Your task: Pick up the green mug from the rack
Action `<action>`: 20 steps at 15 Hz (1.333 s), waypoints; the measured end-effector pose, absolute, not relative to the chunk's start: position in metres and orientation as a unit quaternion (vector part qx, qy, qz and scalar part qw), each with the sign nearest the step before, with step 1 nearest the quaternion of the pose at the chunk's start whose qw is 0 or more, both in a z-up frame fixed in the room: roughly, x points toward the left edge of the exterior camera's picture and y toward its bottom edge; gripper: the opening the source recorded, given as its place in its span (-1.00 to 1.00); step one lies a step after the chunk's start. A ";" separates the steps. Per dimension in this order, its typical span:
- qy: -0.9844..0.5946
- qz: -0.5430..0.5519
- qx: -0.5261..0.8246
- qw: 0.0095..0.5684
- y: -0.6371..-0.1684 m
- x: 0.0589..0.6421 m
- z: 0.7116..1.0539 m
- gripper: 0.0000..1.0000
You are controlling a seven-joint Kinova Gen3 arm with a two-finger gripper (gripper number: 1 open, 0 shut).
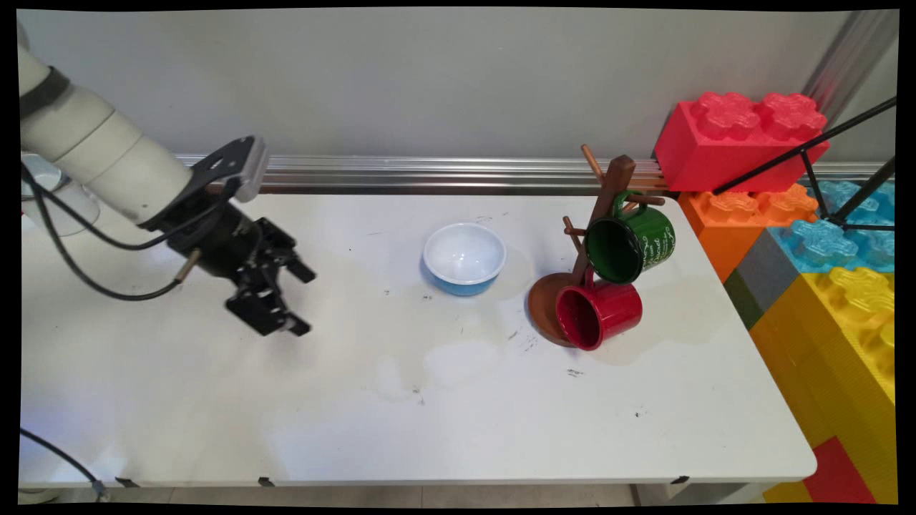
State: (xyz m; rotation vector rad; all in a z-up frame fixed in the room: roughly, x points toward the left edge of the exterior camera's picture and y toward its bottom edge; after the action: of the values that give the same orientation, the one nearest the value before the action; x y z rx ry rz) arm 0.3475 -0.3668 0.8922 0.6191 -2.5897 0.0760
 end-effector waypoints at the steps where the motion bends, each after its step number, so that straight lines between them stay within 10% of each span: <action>1: -0.942 0.030 0.228 0.244 -0.367 0.342 0.894 1.00; 20: -0.898 0.089 0.305 0.305 -0.365 0.177 0.947 1.00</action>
State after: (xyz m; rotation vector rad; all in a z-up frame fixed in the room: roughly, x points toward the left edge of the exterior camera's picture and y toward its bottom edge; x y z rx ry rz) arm 0.1769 -0.3652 0.9466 0.8062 -2.3768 0.2362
